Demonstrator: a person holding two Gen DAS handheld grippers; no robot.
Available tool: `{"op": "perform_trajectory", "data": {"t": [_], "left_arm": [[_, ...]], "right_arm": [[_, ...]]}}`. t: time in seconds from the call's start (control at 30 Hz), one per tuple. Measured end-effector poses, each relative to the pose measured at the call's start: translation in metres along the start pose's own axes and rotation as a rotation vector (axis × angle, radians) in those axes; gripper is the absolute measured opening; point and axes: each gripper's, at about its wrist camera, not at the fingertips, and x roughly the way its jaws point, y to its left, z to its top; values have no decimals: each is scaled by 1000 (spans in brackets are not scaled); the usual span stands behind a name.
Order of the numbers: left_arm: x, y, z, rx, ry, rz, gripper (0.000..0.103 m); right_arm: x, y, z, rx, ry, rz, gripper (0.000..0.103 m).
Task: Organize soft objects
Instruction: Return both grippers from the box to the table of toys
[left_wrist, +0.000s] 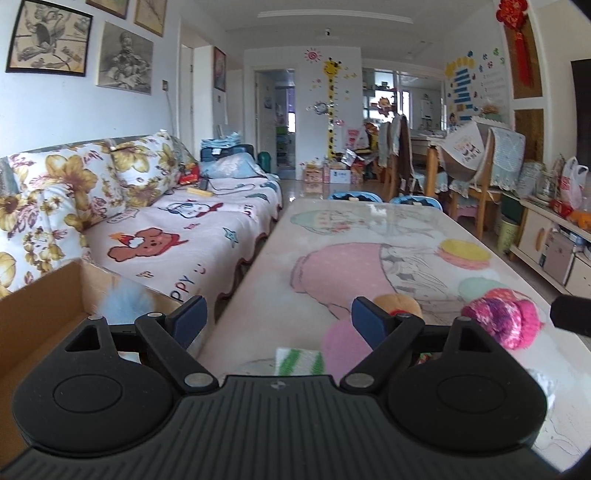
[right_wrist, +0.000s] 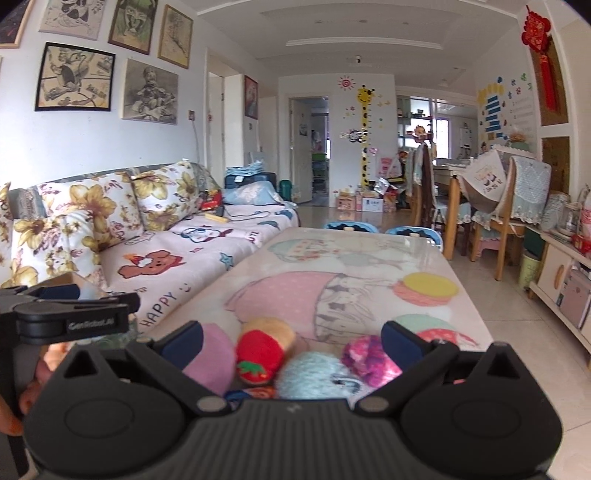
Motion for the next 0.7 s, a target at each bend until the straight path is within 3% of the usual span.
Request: {"op": "perform_trajectory", "data": {"t": [0.37, 0.7], "left_arm": [[4, -13, -12, 64, 24, -151, 103], [10, -29, -29, 175, 67, -310, 103]], "right_arm": [[12, -47, -19, 91, 95, -129, 102], [24, -75, -28, 226, 153, -144, 102]]}}
